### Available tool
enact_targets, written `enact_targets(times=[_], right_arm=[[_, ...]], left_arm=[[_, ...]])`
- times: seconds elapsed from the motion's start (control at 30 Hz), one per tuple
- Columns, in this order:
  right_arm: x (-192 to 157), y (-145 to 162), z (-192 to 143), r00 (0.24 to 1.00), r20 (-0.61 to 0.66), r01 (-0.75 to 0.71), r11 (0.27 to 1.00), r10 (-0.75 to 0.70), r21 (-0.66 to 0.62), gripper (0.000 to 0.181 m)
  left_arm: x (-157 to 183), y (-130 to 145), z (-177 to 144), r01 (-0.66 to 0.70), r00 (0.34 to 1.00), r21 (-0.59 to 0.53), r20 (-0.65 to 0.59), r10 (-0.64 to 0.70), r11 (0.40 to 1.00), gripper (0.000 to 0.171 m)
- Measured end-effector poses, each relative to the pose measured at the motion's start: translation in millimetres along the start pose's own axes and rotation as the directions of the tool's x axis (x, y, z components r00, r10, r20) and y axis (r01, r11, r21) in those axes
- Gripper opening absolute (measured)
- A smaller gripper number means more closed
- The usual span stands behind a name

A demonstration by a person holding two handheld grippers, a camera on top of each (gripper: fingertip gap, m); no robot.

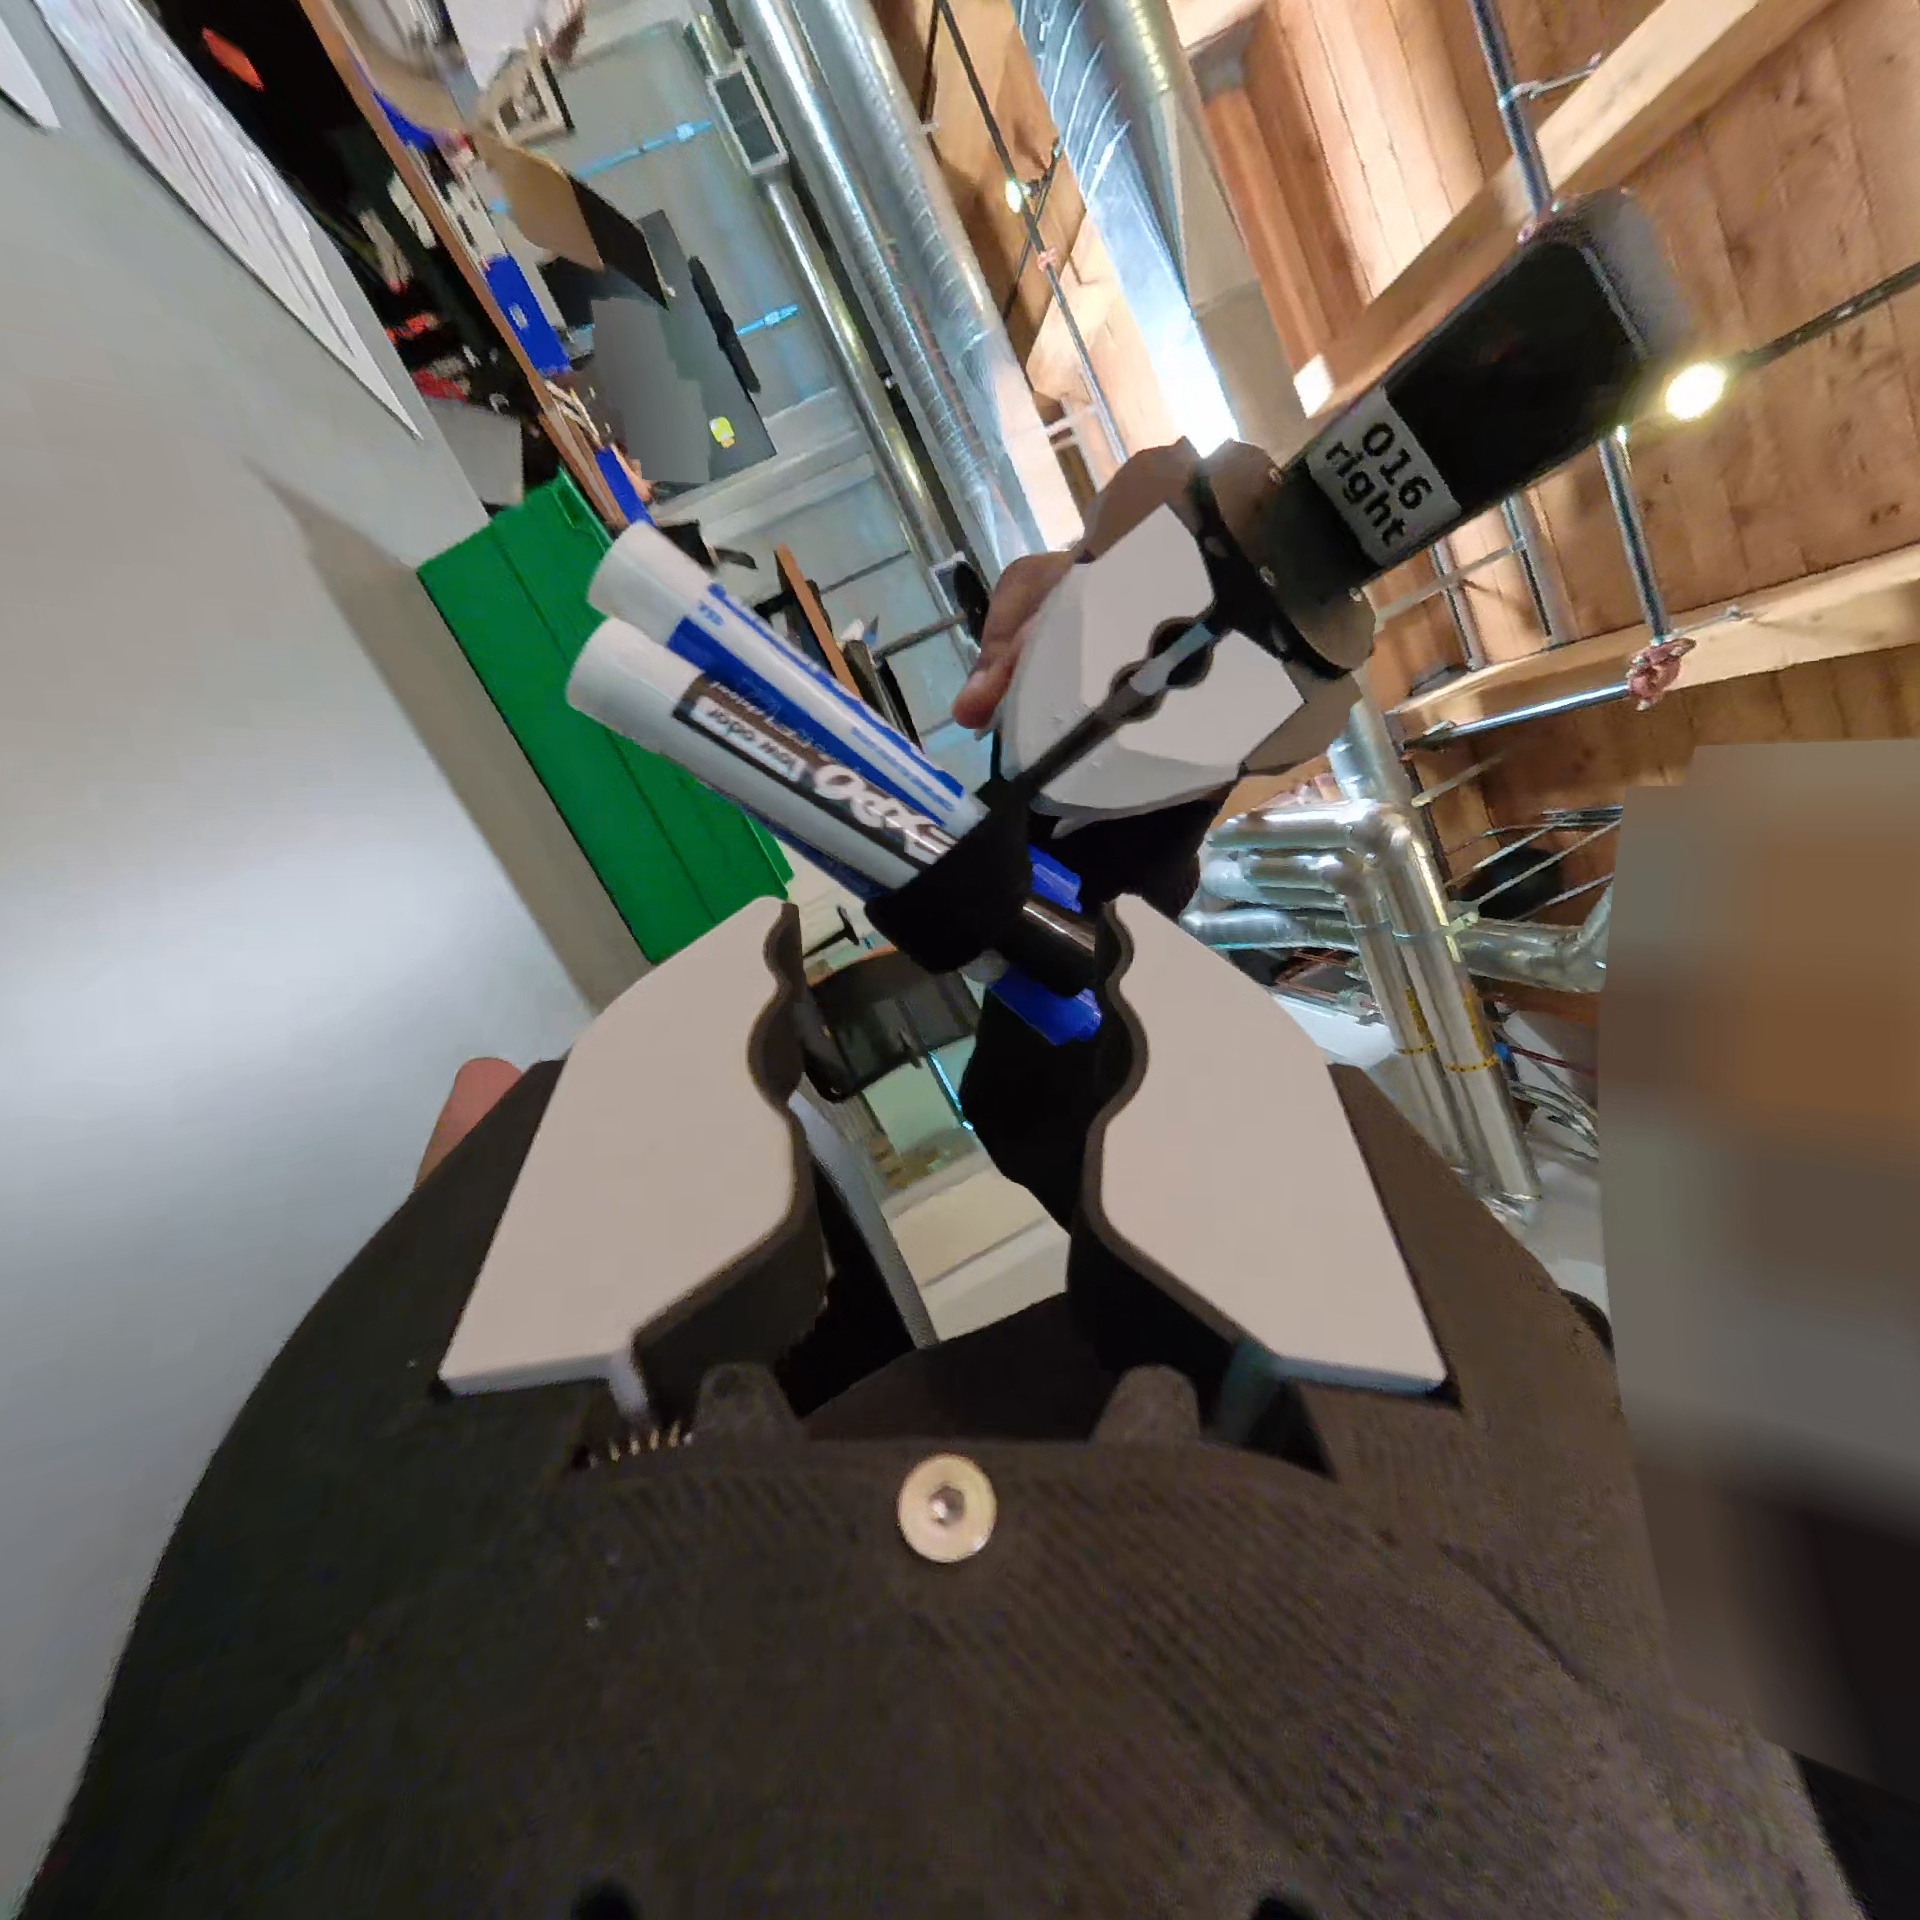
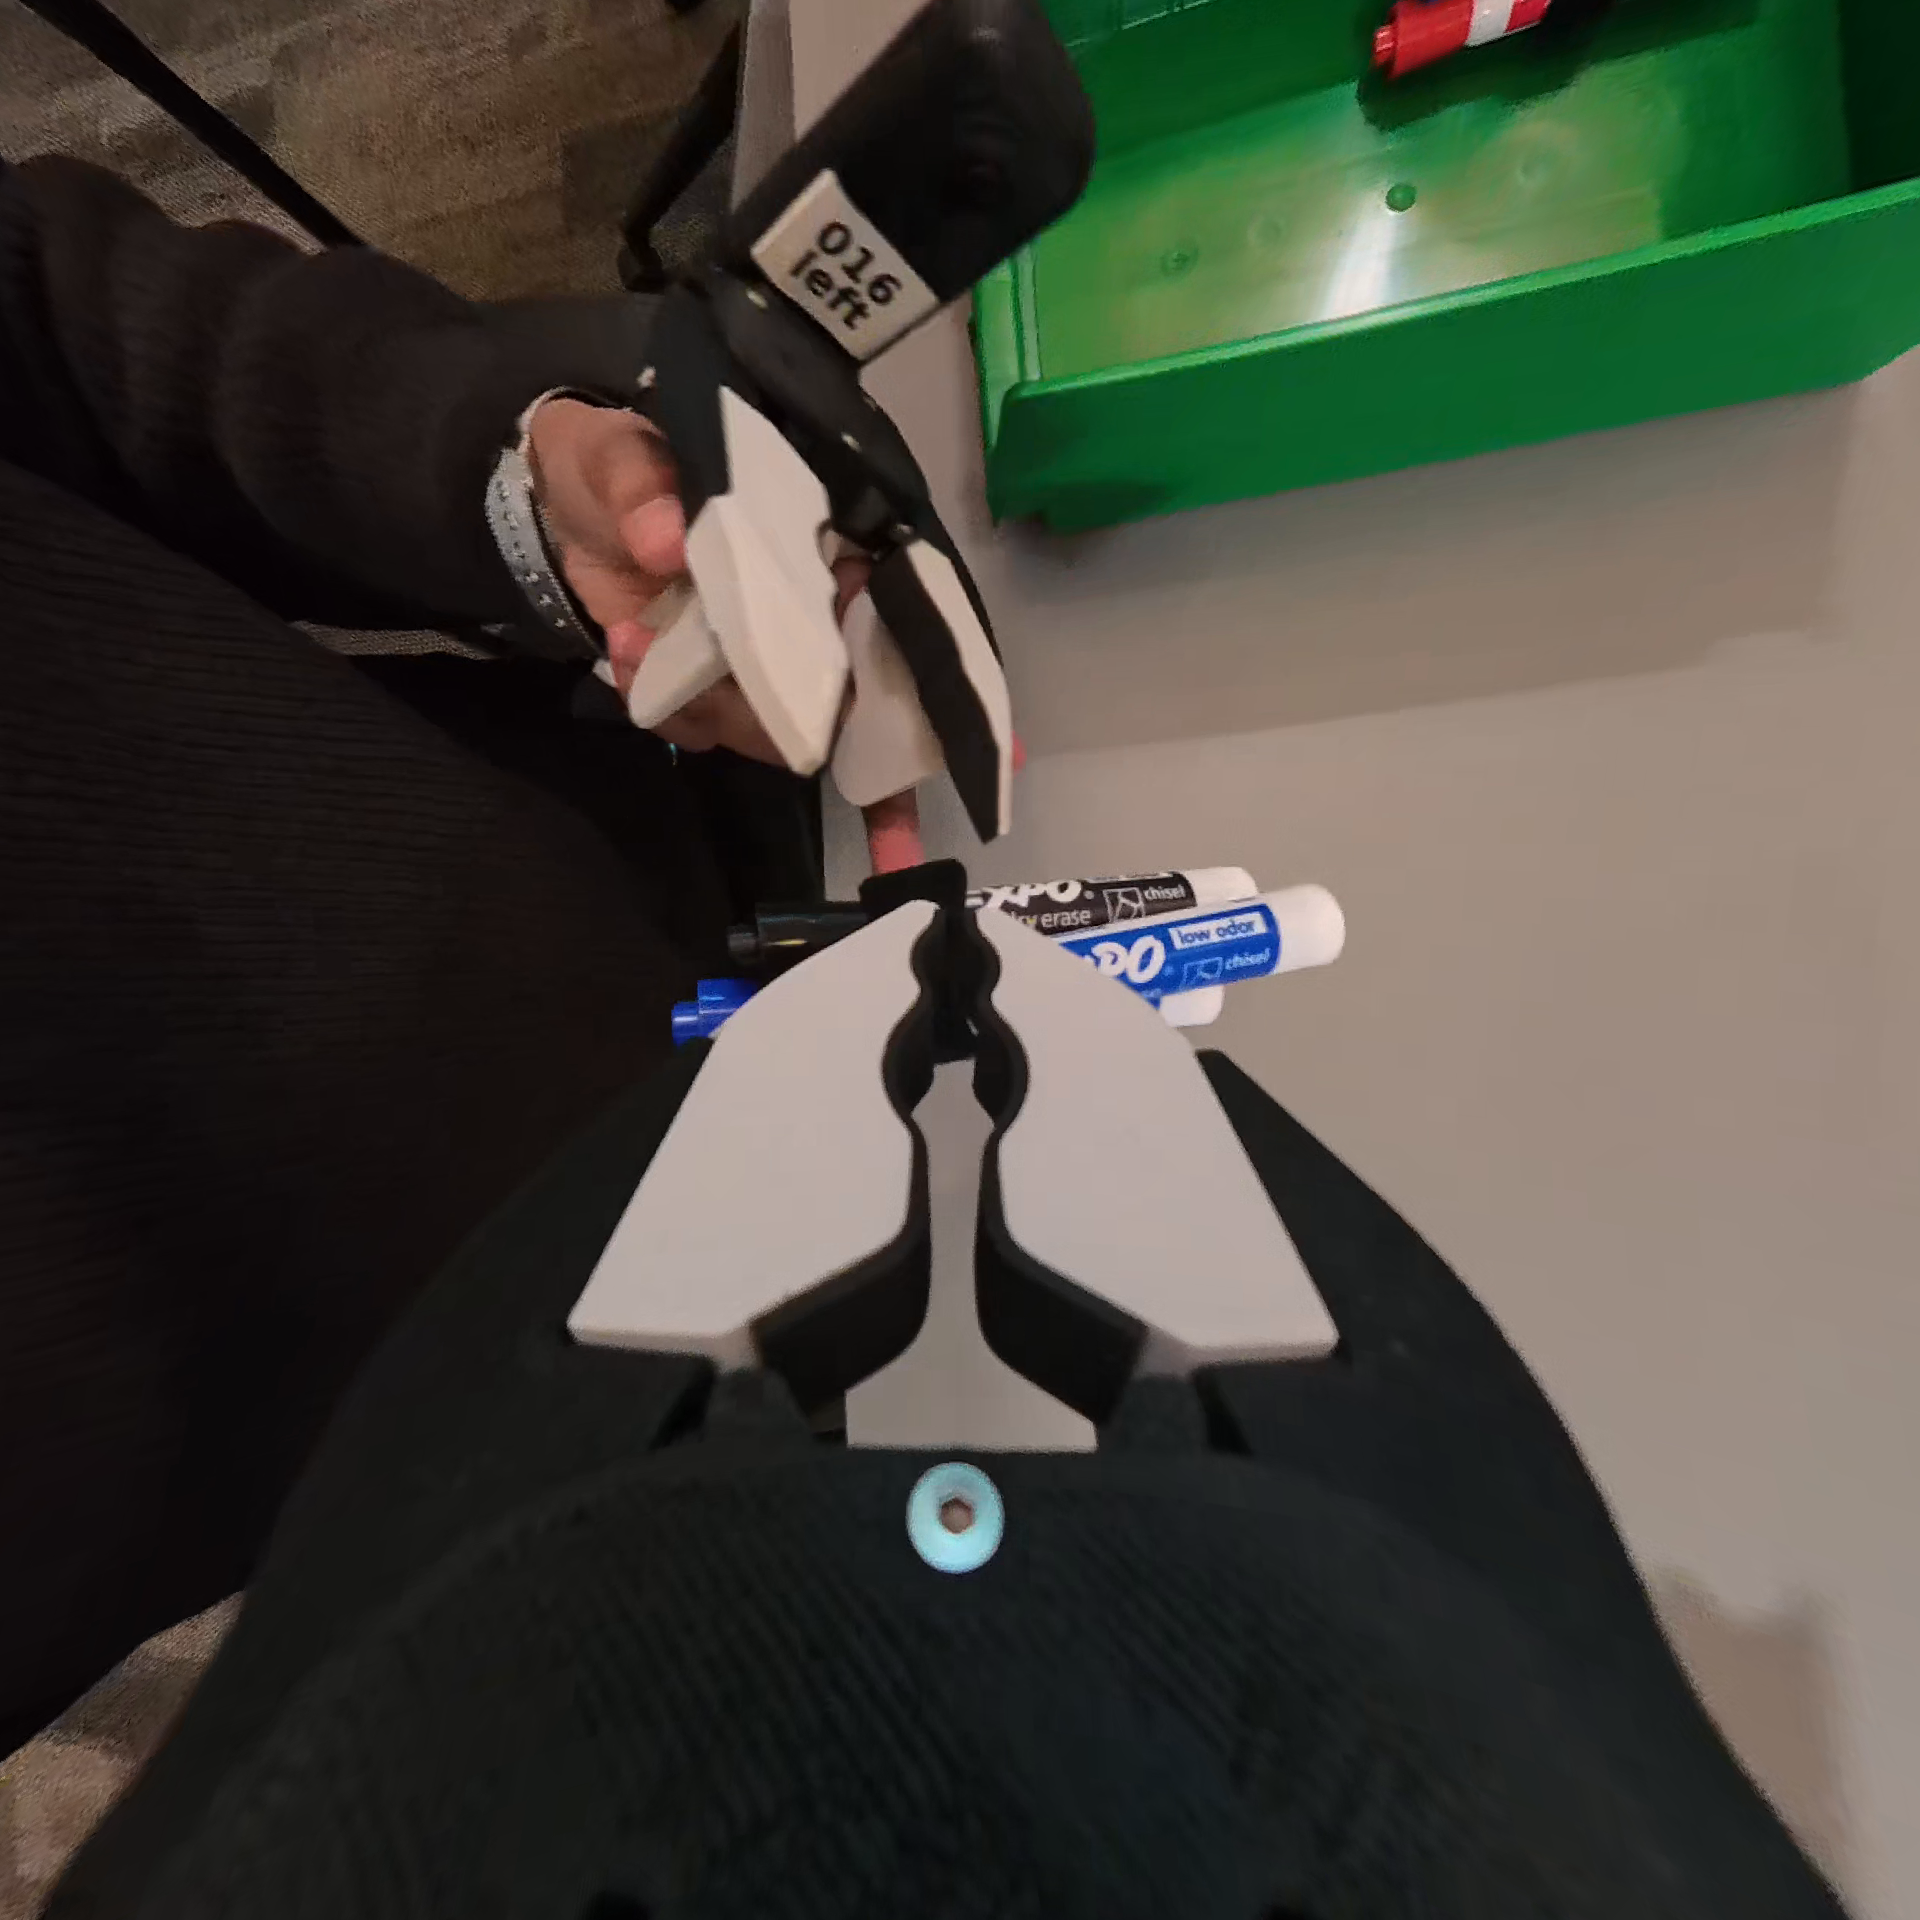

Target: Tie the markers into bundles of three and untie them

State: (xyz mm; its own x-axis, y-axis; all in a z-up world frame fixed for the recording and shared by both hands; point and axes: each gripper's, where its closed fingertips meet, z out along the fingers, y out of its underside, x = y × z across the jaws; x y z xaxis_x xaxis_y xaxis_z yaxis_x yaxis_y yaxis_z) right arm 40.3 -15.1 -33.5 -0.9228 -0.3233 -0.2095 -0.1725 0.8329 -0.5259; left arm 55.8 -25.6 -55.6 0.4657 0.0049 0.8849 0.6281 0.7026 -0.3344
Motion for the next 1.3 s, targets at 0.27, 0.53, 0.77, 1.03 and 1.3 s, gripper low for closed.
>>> enact_targets(times=[0.27, 0.53, 0.77, 1.03, 1.3], right_arm=[[-31, 4, 2, 0.997, -0.01, 0.08, 0.996, -0.08, -0.039, 0.002], [-42, -11, 2, 0.993, 0.008, 0.119, 0.993, -0.119, -0.023, 0.002], [-56, -23, 5, 0.985, 0.021, 0.17, 0.985, -0.17, -0.02, 0.002], [-56, -25, 13, 0.983, 0.041, 0.18, 0.983, -0.178, -0.036, 0.002], [-45, -21, 14, 0.989, 0.032, 0.145, 0.989, -0.144, -0.03, 0.002]], left_arm=[[-1, 17, 17, 0.148, 0.985, -0.048, -0.08, -0.152, 0.988, 0.053], [10, 7, 9, 0.113, 0.986, 0.009, -0.121, -0.111, 0.994, 0.055], [15, 6, 9, 0.113, 0.983, 0.012, -0.147, -0.11, 0.994, 0.054], [15, 3, 6, 0.132, 0.98, 0.029, -0.154, -0.126, 0.991, 0.046], [13, -5, 1, 0.12, 0.984, 0.079, -0.141, -0.108, 0.99, 0.039]])
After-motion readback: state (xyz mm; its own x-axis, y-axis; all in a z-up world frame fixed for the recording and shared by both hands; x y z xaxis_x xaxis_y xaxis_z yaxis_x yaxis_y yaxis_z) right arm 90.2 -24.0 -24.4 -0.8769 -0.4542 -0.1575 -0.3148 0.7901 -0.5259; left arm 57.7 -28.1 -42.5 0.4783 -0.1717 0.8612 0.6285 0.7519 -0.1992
